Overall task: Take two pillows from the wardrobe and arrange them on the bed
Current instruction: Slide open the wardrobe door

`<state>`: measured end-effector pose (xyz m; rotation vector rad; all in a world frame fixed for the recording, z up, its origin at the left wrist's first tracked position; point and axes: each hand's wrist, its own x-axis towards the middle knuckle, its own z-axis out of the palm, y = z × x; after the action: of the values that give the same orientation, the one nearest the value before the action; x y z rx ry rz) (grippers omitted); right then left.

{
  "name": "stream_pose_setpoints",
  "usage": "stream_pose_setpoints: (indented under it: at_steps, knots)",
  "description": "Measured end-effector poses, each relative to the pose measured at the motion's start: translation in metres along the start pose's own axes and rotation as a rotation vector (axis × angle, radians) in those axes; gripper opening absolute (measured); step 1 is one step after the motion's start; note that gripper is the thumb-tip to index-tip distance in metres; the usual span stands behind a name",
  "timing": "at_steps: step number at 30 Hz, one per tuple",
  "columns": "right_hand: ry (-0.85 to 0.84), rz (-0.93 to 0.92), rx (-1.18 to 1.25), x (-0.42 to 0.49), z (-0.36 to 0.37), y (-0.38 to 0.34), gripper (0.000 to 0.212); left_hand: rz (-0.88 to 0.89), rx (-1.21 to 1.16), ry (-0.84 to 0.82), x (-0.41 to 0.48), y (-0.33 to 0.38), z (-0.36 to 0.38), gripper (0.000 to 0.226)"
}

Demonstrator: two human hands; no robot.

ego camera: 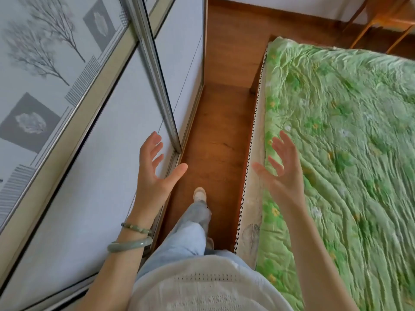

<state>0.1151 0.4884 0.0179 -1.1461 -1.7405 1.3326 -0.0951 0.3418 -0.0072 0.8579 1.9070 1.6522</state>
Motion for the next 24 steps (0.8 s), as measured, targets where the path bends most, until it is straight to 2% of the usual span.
stream_pose_setpoints:
  at_steps: [14, 19, 24]
  knots:
    - [-0.050, -0.072, 0.016, 0.203, 0.046, -0.027, 0.078, -0.005, 0.020, 0.103, 0.174, -0.004, 0.017, 0.087]
    - [-0.149, -0.081, 0.027, 0.248, 0.068, -0.035, 0.077, -0.011, 0.032, 0.145, 0.207, -0.002, 0.019, 0.086]
    - [-0.276, -0.112, -0.016, 0.294, 0.089, -0.035, 0.078, -0.034, 0.016, 0.263, 0.224, -0.004, 0.020, 0.086]
